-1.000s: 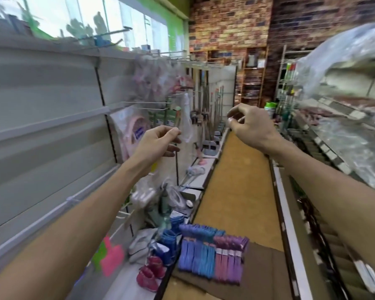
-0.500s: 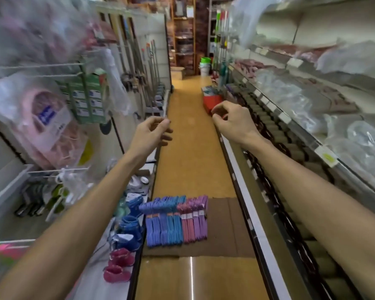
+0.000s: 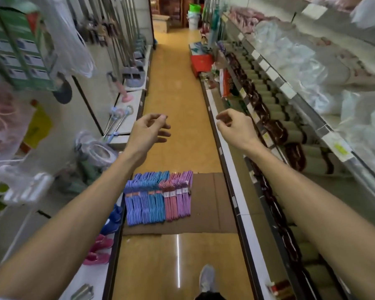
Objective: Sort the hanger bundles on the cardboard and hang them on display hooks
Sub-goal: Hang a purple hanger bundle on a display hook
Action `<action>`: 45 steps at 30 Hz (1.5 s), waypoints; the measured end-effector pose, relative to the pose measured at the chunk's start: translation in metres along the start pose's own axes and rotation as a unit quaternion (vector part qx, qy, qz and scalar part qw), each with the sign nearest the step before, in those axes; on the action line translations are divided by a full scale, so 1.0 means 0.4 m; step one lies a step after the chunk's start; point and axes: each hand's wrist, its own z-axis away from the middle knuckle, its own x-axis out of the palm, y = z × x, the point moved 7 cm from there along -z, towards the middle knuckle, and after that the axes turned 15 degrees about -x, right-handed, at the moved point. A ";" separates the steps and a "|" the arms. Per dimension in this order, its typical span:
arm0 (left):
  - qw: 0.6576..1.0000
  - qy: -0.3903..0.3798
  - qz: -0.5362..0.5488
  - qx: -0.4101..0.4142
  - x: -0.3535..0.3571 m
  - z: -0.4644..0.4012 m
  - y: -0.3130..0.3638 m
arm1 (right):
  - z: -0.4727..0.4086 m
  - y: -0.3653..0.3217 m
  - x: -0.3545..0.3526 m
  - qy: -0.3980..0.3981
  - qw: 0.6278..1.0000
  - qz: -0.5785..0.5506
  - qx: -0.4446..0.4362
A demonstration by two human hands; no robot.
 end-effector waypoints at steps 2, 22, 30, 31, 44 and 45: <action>1.000 0.015 -0.004 -0.022 0.015 -0.062 -0.056 | -0.025 0.082 0.062 -0.019 1.000 -0.004 0.012; 0.982 0.013 -0.025 -0.185 0.189 -0.615 -0.959 | 0.091 0.862 0.857 -0.142 0.962 -0.125 0.198; 0.982 0.001 -0.037 -0.187 0.205 -0.793 -1.414 | 0.193 1.156 1.291 -0.147 0.957 -0.113 0.223; 0.981 0.004 -0.033 -0.191 0.207 -0.815 -1.471 | 0.203 1.196 1.344 -0.144 0.956 -0.109 0.229; 0.983 0.036 -0.075 -0.165 0.280 -1.068 -1.949 | 0.346 1.537 1.881 -0.180 0.911 -0.168 0.332; 0.984 0.041 -0.081 -0.154 0.280 -1.083 -1.963 | 0.361 1.551 1.917 -0.181 0.908 -0.173 0.337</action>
